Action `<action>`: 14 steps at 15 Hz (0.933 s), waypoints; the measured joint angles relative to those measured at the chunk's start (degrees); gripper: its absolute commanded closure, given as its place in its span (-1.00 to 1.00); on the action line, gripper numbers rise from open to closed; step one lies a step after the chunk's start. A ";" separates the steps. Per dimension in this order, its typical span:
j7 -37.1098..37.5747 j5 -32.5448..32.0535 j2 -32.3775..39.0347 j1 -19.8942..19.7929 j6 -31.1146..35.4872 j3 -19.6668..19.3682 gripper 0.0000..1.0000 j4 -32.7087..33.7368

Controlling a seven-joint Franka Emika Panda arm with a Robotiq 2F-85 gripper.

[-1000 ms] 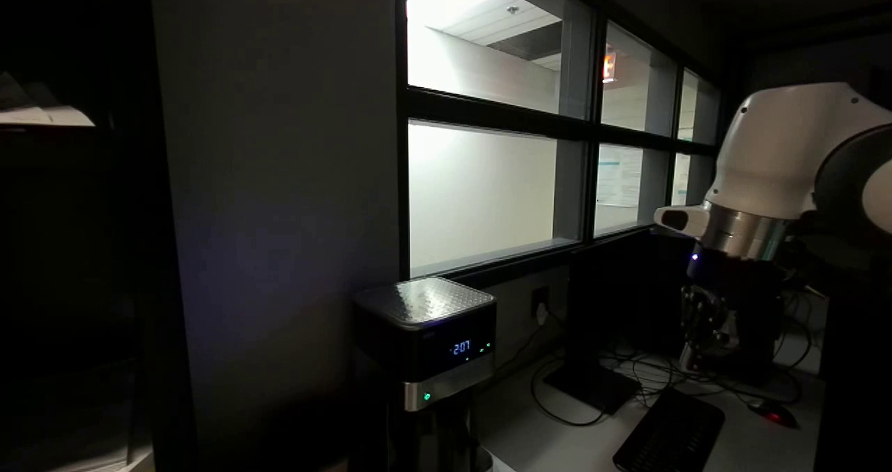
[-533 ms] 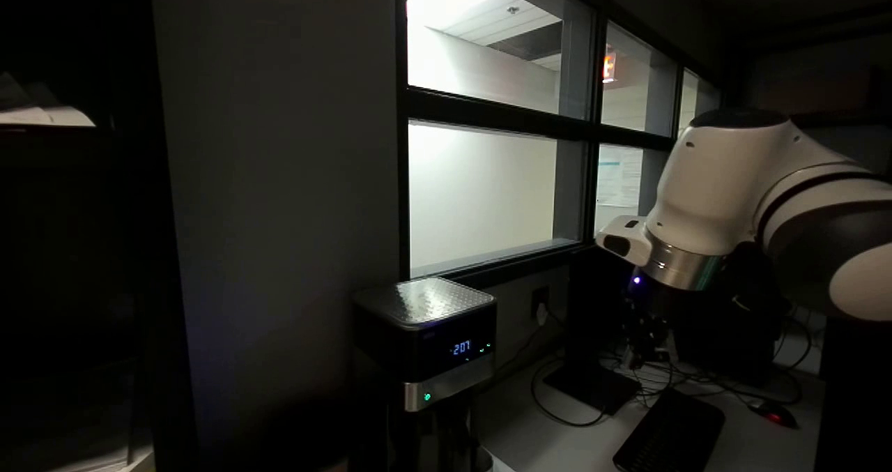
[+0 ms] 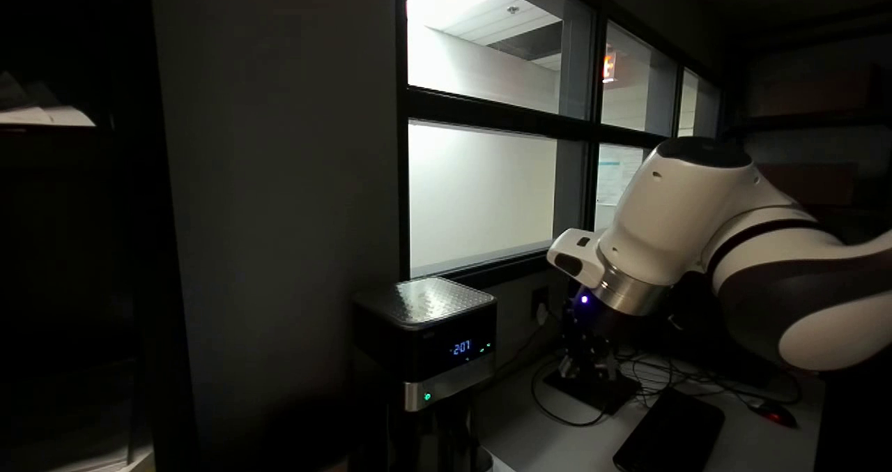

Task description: Turn off the coffee maker

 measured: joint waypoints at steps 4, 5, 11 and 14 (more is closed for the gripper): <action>-0.14 -1.14 3.71 0.87 3.02 0.33 1.00 2.82; -0.15 -1.62 4.51 1.13 3.65 0.35 1.00 3.46; -0.70 -4.50 8.09 2.63 6.98 0.47 1.00 6.30; -0.96 -5.97 9.70 3.16 7.99 0.48 1.00 7.76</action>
